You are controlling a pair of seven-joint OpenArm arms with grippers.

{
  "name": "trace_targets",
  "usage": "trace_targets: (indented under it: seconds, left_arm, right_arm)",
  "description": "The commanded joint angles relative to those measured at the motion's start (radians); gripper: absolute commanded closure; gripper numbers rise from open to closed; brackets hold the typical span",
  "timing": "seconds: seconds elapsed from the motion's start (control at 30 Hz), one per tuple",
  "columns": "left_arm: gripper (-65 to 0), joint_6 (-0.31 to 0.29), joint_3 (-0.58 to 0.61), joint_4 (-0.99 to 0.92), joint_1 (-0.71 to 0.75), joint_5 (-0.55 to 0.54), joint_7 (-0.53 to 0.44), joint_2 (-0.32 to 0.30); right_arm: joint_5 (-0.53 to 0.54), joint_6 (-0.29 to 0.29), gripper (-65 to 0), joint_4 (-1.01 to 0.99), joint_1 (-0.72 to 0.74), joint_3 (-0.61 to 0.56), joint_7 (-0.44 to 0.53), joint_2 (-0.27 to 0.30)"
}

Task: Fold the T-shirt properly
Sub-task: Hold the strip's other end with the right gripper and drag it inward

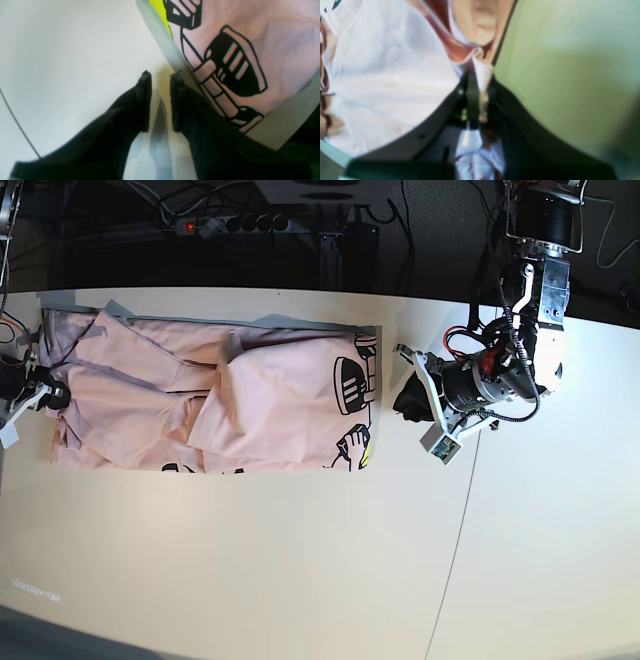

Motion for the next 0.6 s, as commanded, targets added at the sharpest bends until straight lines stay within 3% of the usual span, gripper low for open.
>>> trace_targets:
  seconds: [0.0, 0.1, 0.33, 0.57]
  left_arm:
    - [-16.4, -0.025, -0.006, 0.013, -0.017, -0.013, -0.020, -0.011]
    - [-16.4, -0.025, -0.015, 0.013, -0.016, -0.014, -0.014, -0.032]
    - [-16.4, -0.026, -0.025, 0.013, -0.008, -0.068, 0.018, -0.052]
    - [-16.4, -0.026, -0.025, 0.013, 0.019, -0.134, 0.016, -0.051]
  right_arm:
    - [-0.113, 0.063, 0.0, -0.007, -0.012, -0.010, -0.036, 0.006]
    - [-0.165, 0.060, 0.0, -0.007, -0.012, -0.010, -0.013, 0.029]
    - [-0.154, 0.060, 0.0, -0.007, -0.031, -0.009, -0.015, 0.115]
    - [-0.171, 0.060, 0.0, -0.007, -0.031, -0.008, -0.011, 0.133]
